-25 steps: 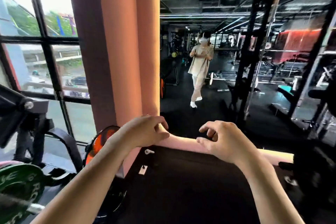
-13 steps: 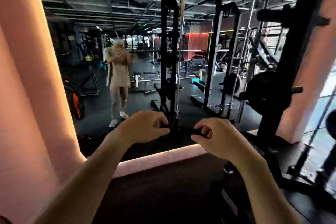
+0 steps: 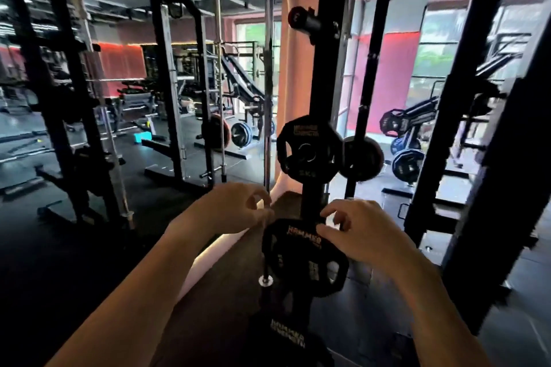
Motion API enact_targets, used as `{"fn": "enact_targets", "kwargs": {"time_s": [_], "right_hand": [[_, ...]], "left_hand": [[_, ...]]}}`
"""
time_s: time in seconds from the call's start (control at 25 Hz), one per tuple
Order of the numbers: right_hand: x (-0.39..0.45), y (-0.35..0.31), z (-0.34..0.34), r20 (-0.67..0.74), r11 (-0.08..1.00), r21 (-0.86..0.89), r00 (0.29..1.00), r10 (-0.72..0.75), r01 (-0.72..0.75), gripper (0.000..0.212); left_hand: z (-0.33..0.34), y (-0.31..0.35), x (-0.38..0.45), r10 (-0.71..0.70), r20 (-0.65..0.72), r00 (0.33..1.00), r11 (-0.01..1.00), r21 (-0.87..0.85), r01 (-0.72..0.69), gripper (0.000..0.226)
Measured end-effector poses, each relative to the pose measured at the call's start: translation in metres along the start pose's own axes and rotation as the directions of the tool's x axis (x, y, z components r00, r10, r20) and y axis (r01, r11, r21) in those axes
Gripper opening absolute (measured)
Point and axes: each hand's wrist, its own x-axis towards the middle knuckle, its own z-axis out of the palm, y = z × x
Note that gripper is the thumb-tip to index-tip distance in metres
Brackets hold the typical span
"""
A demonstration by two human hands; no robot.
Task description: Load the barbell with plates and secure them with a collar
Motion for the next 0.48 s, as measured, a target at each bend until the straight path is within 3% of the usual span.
{"fn": "enact_targets", "kwargs": {"time_s": [0.24,0.48], "right_hand": [[0.060,0.029,0.021,-0.052,0.989,-0.033,0.988,0.144,-0.146,0.030],[0.175,0.072,0.035,-0.152,0.988,0.019,0.977,0.151,-0.150,0.030]], "left_hand": [[0.002,-0.042,0.105,0.104,-0.019,0.994,0.993,-0.061,-0.105,0.022],[0.001,-0.083,0.230,0.123,-0.009,0.992,0.990,-0.065,-0.124,0.018]]}}
